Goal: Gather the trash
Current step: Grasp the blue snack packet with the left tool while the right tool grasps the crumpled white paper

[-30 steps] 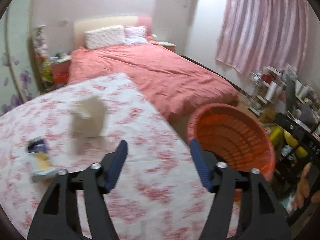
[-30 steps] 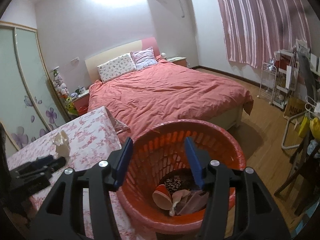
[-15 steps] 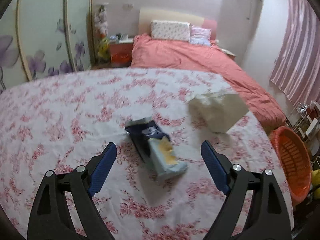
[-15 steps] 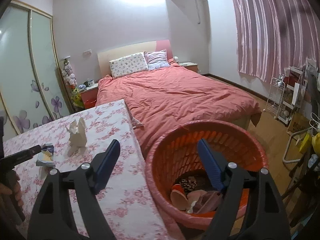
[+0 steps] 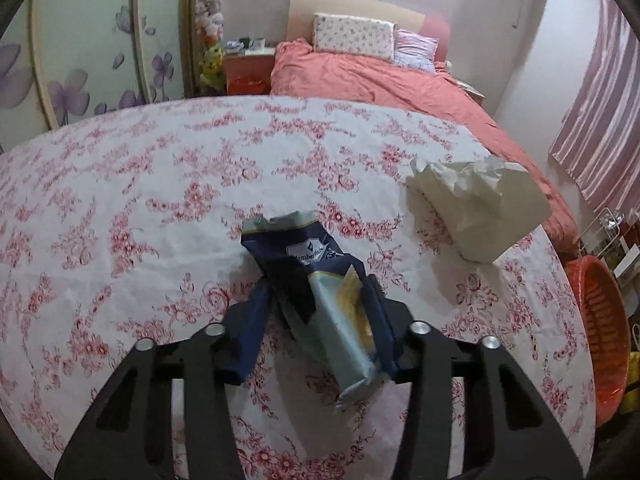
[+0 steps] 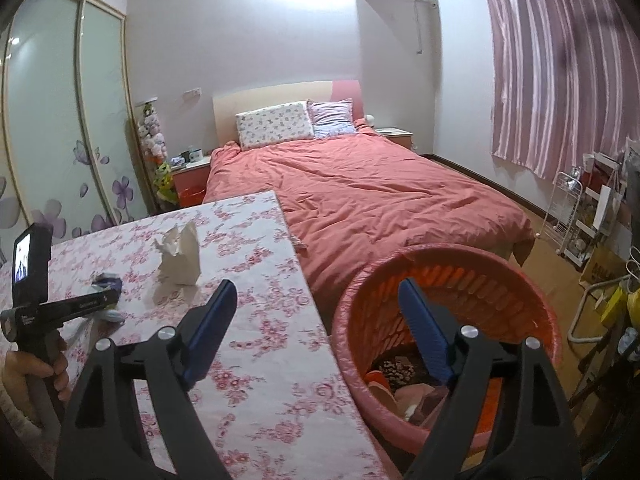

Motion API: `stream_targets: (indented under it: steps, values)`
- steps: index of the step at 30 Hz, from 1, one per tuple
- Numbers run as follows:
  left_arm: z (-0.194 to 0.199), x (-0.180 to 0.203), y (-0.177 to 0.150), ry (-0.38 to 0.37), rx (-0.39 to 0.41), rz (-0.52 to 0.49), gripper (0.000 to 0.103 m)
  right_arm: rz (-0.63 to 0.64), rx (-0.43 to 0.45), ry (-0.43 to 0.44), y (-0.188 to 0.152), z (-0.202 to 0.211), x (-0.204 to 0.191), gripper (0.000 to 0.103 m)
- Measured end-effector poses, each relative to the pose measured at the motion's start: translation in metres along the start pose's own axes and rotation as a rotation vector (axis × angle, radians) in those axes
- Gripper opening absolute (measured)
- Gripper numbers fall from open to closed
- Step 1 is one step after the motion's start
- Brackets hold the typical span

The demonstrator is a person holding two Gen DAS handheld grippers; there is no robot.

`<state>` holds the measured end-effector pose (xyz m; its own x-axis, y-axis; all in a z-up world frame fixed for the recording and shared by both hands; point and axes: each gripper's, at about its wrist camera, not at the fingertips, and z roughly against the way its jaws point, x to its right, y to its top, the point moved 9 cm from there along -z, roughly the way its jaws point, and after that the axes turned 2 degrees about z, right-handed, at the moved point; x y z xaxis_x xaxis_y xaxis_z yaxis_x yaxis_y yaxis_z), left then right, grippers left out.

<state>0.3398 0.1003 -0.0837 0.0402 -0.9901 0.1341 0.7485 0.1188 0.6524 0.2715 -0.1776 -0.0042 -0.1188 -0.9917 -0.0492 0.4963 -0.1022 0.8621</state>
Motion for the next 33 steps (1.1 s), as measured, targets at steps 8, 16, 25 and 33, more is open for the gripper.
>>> stream_targets:
  steps: [8,16,25,33]
  values:
    - [0.003,-0.009,0.002,-0.012,0.000,-0.034,0.032,0.047,-0.037,0.081,0.001,-0.023,-0.044,0.081]
    - [-0.015,-0.001,0.004,0.048,-0.032,-0.046,0.046,0.105,-0.062,0.118,-0.002,-0.038,-0.079,0.081]
    - [0.006,-0.024,0.014,0.011,0.017,-0.036,0.035,0.105,-0.087,0.169,0.005,-0.066,-0.105,0.081]
    - [0.038,-0.060,0.032,0.019,0.079,-0.003,0.035,0.076,-0.131,0.217,0.028,-0.130,-0.147,0.094]
